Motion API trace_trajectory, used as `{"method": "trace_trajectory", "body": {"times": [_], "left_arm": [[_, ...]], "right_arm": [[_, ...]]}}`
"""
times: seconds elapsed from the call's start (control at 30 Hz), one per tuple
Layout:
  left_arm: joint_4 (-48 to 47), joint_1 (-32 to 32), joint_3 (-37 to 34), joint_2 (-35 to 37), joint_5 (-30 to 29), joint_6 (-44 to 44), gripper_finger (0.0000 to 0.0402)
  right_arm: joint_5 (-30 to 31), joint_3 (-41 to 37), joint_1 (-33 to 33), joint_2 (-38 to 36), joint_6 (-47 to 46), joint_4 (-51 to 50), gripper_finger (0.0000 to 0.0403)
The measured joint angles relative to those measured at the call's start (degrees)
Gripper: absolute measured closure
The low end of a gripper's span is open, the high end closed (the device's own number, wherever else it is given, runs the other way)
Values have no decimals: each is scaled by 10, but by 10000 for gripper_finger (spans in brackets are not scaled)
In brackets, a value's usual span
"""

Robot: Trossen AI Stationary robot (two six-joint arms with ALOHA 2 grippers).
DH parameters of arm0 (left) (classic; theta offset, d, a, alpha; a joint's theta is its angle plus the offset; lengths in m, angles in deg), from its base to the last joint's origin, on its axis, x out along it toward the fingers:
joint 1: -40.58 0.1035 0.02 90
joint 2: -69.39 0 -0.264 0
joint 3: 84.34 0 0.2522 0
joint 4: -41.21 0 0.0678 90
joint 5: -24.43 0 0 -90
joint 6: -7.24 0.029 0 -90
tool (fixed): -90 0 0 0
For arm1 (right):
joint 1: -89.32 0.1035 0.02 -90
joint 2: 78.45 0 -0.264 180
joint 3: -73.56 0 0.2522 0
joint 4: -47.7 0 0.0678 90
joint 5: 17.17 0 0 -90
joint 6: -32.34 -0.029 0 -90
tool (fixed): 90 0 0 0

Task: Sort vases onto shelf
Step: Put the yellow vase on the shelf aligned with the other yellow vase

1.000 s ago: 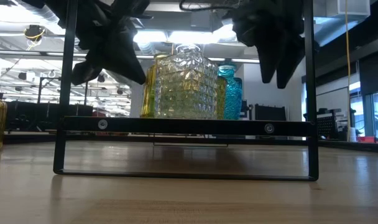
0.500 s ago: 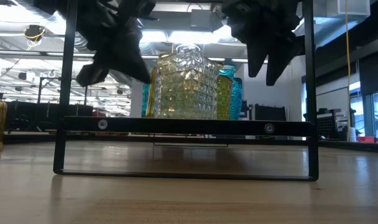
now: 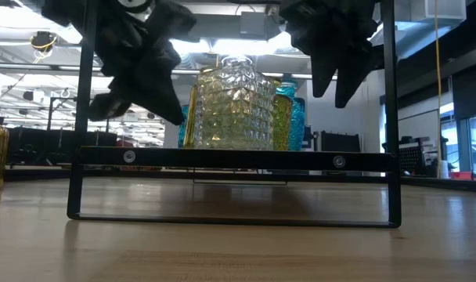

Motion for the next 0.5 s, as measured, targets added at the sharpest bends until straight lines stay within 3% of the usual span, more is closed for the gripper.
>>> {"method": "trace_trajectory", "body": {"times": [0.5], "left_arm": [[50,14,0,-23,-10,15,401]], "right_arm": [[8,0,0,0,0,2,233]]}}
